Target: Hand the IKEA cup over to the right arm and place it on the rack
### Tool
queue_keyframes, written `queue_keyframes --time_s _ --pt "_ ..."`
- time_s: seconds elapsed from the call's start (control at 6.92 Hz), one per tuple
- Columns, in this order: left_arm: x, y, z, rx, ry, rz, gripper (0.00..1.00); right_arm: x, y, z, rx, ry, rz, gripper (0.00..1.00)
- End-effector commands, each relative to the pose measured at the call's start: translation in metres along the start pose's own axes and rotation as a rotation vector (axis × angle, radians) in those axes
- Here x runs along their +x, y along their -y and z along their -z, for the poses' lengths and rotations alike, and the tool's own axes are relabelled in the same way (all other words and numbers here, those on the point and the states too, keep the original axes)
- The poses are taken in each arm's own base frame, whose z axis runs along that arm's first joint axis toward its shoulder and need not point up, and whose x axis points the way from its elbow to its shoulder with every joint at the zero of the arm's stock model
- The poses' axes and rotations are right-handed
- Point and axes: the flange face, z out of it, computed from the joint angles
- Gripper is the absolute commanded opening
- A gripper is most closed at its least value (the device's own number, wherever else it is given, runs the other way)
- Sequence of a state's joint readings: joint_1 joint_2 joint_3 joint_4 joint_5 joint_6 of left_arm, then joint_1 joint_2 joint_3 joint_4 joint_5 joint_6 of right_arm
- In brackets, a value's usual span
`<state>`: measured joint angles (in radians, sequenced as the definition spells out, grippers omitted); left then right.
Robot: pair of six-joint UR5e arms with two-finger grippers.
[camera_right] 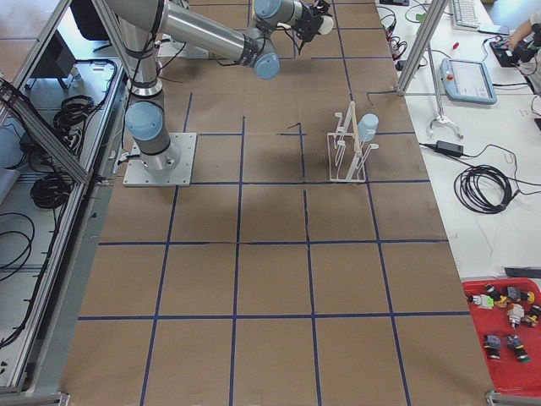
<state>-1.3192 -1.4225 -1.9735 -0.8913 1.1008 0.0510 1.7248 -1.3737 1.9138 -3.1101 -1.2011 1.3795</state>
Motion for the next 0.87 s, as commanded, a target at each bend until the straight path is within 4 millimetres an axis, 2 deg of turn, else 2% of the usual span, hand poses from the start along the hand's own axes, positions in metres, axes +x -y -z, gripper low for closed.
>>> queue_keyframes --time_s 0.0,0.29,0.58,0.72 --pt "0.011 0.012 0.003 -0.195 0.220 0.078 0.99 -0.004 0.053 0.011 0.090 0.001 0.182 0.07" --pt "0.049 0.036 0.006 -0.395 0.385 0.089 0.99 0.004 0.114 0.024 0.207 -0.049 0.414 0.07" --pt "0.057 0.029 0.002 -0.461 0.447 0.066 0.99 0.015 0.178 0.047 0.321 -0.141 0.680 0.07" --pt "0.058 0.029 0.003 -0.457 0.441 0.063 0.99 0.012 0.206 0.062 0.366 -0.176 0.852 0.07"
